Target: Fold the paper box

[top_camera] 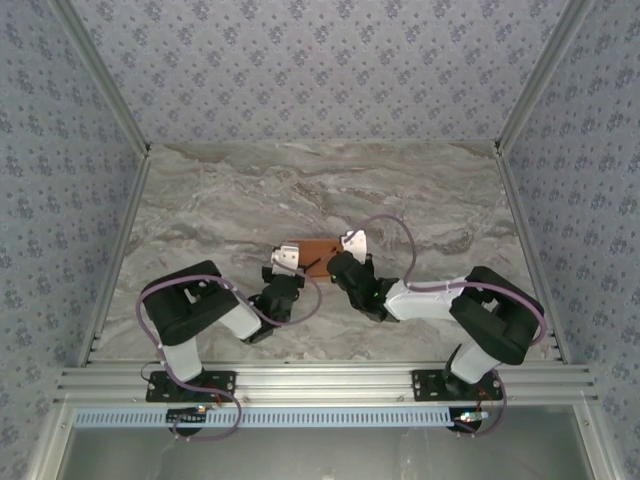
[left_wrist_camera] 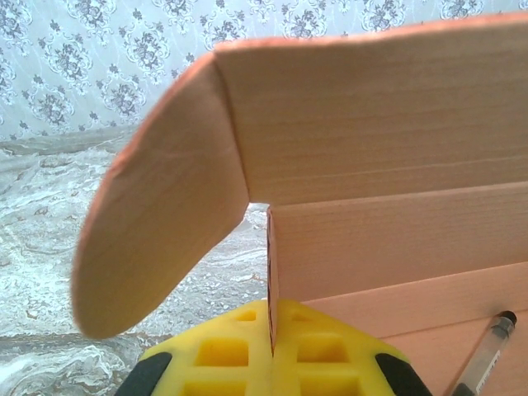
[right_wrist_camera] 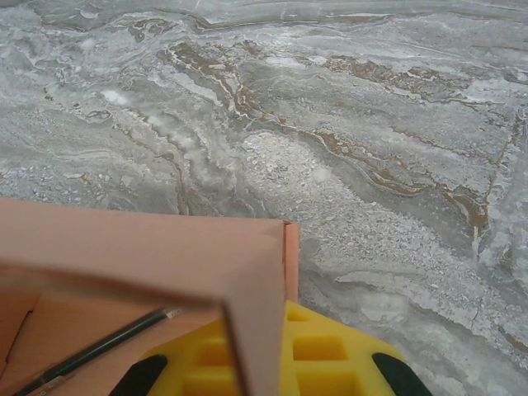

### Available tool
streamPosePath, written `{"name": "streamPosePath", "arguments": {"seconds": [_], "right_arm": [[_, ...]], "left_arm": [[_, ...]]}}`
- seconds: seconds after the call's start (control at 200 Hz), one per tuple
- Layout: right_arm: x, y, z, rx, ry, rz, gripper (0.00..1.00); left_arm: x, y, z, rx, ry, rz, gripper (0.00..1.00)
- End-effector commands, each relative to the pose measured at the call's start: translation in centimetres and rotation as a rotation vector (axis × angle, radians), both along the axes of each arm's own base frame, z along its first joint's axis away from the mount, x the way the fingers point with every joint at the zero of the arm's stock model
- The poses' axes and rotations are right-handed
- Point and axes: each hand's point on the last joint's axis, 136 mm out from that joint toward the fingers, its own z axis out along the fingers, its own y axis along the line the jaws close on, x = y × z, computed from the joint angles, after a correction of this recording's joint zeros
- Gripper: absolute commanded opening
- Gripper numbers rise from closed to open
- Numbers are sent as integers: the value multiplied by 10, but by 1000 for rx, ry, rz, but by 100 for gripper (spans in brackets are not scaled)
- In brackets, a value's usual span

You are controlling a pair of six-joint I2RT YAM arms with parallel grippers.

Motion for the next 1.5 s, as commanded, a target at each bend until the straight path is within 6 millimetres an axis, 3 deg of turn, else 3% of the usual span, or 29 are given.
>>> {"name": "streamPosePath", "arguments": {"seconds": [0.0,0.829,1.259,1.494], "right_arm": [[-9,-1,-16,-45,17,7,8],[-13,-4,-1,-57,-4,1,21],[-19,-5,37,-41,-37,59,47],[-30,-17,63,-40,-65,84,52]], "left_arm": [[-12,-5,-24,86,42,-60,0],[-15,-9,-22,131,28,-74,0],[-15,-9,-20,136,25,-75,0],[-15,-9,-18,136,21,-75,0]]}}
